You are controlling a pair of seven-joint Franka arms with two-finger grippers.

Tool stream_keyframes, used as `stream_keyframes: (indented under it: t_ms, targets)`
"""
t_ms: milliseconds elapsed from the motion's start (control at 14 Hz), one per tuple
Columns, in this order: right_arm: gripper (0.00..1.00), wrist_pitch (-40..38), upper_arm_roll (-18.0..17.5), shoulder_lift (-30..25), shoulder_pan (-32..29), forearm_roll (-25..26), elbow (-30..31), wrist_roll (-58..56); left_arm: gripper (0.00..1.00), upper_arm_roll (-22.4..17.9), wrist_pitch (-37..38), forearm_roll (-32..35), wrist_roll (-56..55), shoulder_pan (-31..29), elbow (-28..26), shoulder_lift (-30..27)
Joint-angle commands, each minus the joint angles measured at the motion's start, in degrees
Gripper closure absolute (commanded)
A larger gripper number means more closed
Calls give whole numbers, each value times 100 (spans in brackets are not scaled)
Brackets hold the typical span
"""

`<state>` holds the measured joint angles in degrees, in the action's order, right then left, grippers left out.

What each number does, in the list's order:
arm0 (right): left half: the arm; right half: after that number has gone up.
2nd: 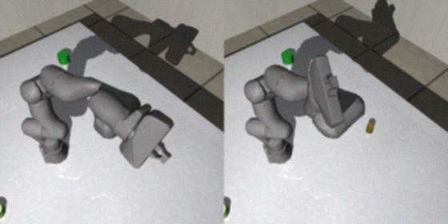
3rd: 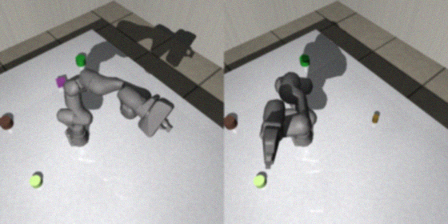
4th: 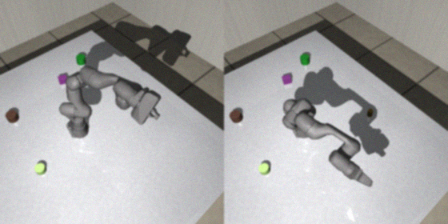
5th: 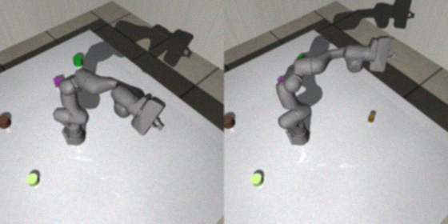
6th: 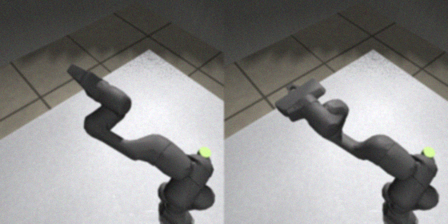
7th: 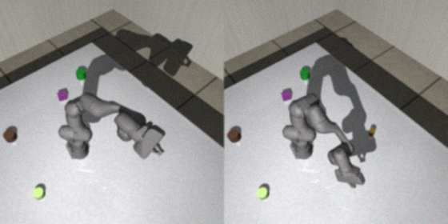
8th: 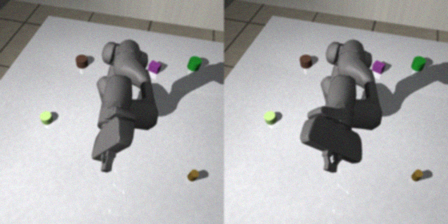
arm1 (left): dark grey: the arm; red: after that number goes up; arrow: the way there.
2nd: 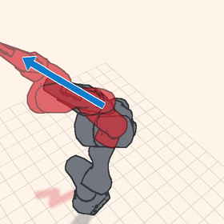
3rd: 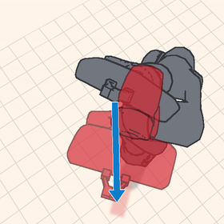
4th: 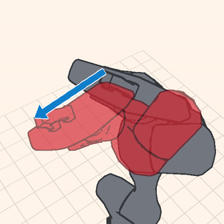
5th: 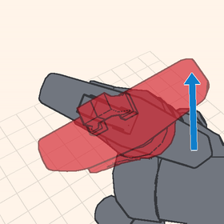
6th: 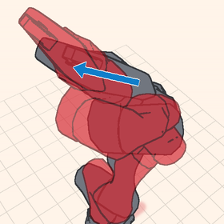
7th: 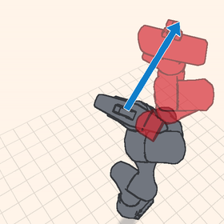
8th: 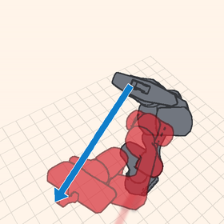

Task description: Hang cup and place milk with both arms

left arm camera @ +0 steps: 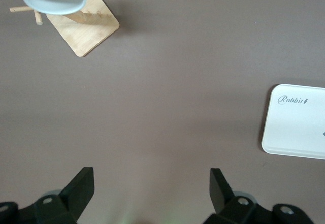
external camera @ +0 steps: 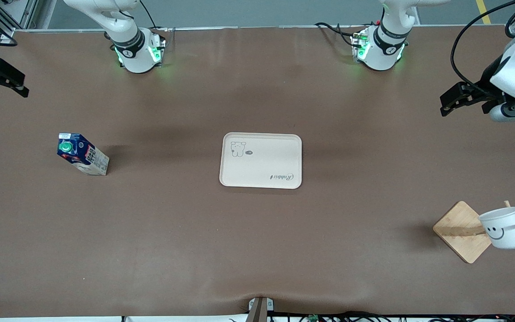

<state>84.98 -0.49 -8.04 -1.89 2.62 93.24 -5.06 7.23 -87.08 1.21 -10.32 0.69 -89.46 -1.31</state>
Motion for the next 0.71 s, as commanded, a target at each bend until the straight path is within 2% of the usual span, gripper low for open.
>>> stream_keyframes:
  t_ms: [0,643]
  targets:
    - [0,-60,23,92,48,160,-157,-30,0,42,121,-86,118,-16,25,-36]
    - [0,-43,58,162,-48,186,-183,-30,0,42,130,-69,408,-77,43,-36]
